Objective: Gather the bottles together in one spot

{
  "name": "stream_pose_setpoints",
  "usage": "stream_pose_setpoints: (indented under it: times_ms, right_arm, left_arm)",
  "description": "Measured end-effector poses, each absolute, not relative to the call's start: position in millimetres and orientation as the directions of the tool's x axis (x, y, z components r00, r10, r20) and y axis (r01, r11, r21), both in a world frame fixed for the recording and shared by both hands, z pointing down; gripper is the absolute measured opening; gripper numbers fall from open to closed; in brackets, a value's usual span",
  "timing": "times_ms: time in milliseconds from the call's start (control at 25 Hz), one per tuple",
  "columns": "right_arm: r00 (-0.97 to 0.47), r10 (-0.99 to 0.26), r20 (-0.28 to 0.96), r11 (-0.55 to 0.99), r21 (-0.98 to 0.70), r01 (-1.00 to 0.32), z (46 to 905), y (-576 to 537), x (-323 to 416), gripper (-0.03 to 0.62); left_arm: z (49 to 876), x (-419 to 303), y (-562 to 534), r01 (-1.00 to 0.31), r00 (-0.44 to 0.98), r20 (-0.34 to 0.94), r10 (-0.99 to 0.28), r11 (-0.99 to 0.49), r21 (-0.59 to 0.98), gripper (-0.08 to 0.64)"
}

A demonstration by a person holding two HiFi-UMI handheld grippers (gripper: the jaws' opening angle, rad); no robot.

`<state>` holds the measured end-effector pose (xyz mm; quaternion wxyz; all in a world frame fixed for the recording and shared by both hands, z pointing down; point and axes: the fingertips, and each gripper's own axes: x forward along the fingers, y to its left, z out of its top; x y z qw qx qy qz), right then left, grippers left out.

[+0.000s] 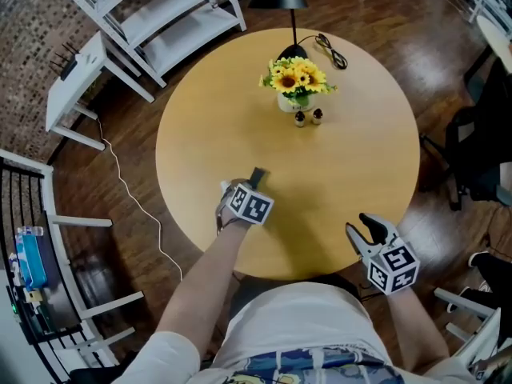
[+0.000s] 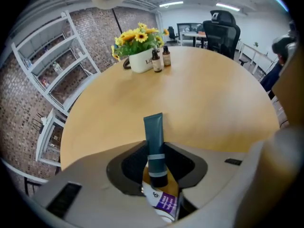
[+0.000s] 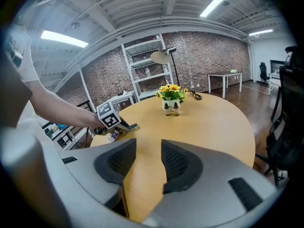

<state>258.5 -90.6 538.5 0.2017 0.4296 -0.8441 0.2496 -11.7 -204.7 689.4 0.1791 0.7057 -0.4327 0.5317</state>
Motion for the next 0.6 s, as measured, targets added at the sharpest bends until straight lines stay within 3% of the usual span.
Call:
stream_pose_setpoints:
  times_ms: [360, 600]
  right_arm:
    - [-0.597, -0.638, 0.486, 0.54, -0.27, -0.797, 510.6, -107.9, 241.8, 0.193]
    - [-0.739, -0.586, 0.332, 0.59, -0.449, -0.671, 449.6, -123.7, 186.2, 0.172]
  left_arm:
    - [594.0, 55.2, -185.8, -0.806, 0.354, 0.708, -0.611, -0.583, -0.1, 0.118]
    - [516.2, 108.8, -126.0, -0.704, 0.55, 0.548, -0.63, -0.703, -0.101, 0.118]
